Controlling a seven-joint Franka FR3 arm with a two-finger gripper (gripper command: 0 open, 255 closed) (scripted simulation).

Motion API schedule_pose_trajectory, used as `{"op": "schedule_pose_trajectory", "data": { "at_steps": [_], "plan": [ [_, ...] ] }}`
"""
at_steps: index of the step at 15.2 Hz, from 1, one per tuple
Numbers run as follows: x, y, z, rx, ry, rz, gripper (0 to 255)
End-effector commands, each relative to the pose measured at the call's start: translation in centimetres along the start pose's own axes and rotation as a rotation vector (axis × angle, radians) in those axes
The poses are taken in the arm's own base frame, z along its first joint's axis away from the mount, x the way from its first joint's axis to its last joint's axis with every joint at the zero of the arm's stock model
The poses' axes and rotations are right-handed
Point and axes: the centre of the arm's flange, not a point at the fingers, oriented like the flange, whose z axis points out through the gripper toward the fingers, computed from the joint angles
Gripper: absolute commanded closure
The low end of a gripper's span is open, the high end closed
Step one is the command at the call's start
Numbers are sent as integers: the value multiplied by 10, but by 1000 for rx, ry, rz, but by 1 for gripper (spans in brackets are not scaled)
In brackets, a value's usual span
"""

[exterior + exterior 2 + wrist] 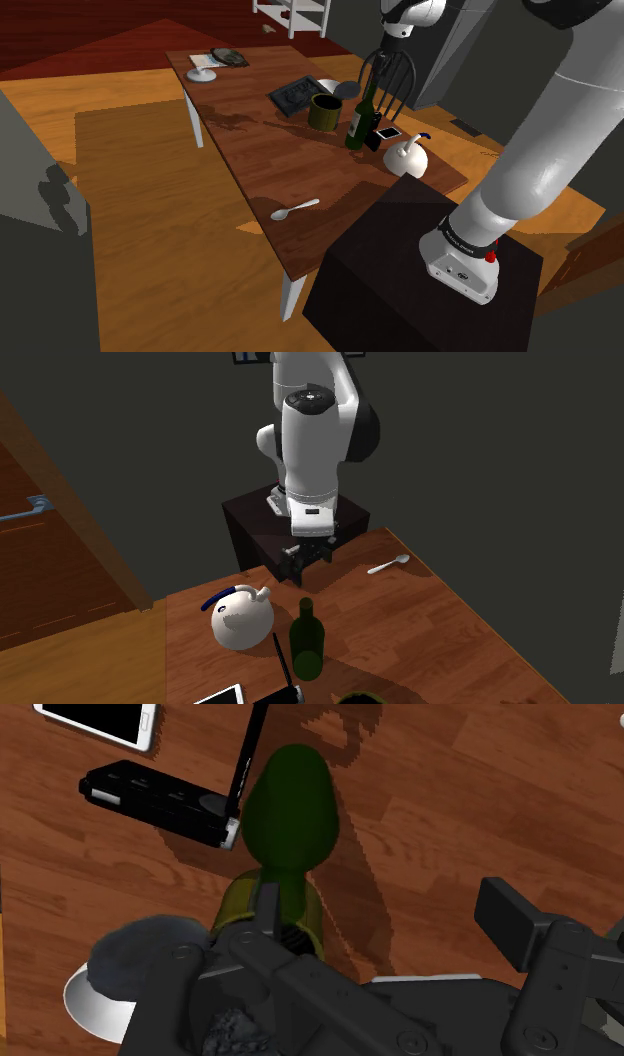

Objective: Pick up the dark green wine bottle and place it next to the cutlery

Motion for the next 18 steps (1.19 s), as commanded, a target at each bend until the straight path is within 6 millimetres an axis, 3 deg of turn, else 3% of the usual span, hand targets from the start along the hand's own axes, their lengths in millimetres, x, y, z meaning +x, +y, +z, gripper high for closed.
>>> {"op": "schedule_pose_trajectory", "data": {
  "at_steps": [1,3,11,18],
  "plan": [
    [7,21,16,-7,-5,-7,0],
    [17,41,29,-13,-9,-13,0],
    [17,44,70,-14,-10,-14,0],
    [17,44,70,-14,-10,-14,0]
  ]
}}
